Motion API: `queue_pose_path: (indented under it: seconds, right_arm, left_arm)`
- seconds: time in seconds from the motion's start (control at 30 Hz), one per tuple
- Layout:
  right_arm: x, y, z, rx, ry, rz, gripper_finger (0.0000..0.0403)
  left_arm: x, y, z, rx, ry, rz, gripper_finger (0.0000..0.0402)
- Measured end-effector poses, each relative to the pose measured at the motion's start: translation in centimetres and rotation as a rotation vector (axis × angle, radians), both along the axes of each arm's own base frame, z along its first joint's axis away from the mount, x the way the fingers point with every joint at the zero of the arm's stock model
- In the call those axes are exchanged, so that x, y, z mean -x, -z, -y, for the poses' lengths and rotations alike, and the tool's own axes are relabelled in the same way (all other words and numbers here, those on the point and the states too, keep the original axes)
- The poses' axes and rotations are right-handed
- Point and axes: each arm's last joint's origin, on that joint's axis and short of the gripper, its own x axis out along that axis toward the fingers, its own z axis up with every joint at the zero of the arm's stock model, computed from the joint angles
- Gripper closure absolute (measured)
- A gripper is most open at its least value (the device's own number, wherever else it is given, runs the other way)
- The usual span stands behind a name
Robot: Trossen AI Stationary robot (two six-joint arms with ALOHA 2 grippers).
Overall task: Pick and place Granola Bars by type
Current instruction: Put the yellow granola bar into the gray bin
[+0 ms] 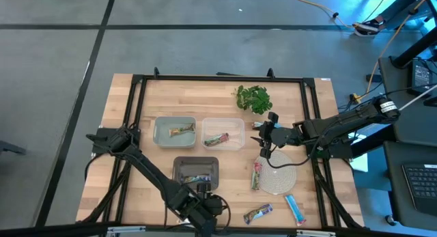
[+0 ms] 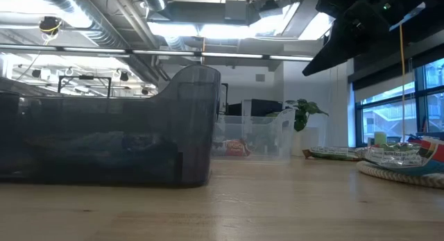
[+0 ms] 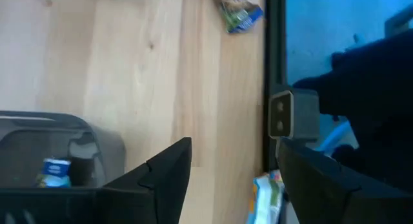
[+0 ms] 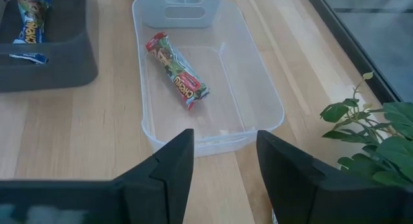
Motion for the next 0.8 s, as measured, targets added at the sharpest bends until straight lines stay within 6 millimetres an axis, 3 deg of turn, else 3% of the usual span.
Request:
queue_pose_path:
  seconds: [0.47, 0.8]
  right_arm:
    - [0.1, 0.1, 0.0, 0.004, 0.0, -0.015, 0.0231]
    - [0.1, 0.1, 0.0, 0.002, 0.001, -0.013, 0.0231]
  left_arm:
    - [-0.3, -0.2, 0.6, -0.118, 0.102, 0.113, 0.0115]
    - [2.0, 1.6, 4.3, -0.084, 0.11, 0.087, 0.0118]
